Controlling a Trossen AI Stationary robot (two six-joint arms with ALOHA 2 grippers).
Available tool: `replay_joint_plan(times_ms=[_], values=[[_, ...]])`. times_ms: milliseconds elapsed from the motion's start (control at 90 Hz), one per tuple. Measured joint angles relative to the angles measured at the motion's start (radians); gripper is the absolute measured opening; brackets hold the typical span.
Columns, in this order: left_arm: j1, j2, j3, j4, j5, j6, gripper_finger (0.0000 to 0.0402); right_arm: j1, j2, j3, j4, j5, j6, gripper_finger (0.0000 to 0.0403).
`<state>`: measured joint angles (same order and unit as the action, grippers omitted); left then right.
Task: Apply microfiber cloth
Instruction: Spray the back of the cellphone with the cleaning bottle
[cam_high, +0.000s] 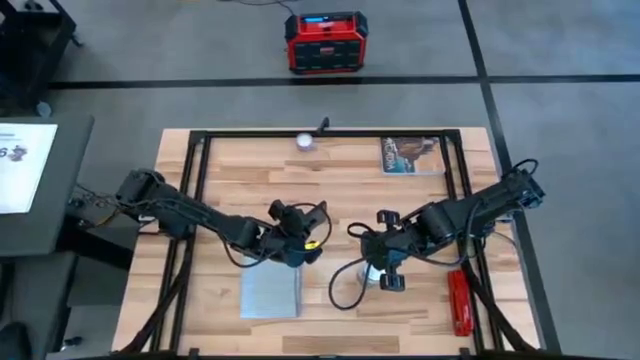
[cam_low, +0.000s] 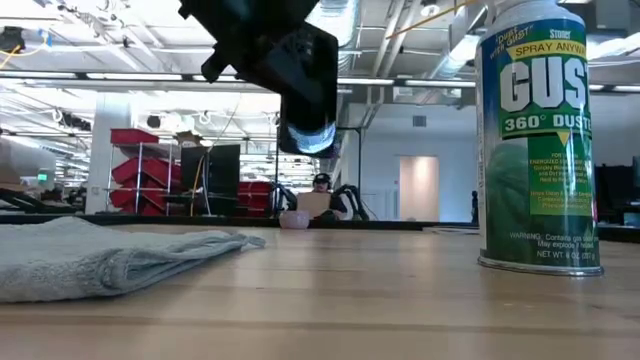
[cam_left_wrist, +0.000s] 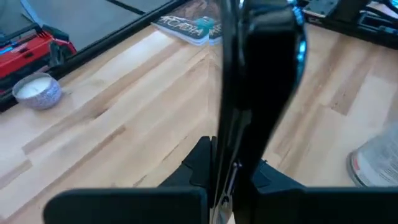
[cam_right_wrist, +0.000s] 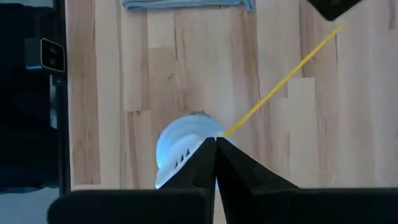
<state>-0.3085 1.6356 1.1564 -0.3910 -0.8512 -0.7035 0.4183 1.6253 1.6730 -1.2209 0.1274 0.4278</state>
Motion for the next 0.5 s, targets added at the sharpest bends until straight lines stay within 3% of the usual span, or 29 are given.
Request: replay_joint_plan(times_ms=[500], values=[[0.022,-0.001,0.000,0.123,0.035,0.119,0.0002,-0.028,-0.001,-0.013,-0.019,0.016,-0.017,0.0000]])
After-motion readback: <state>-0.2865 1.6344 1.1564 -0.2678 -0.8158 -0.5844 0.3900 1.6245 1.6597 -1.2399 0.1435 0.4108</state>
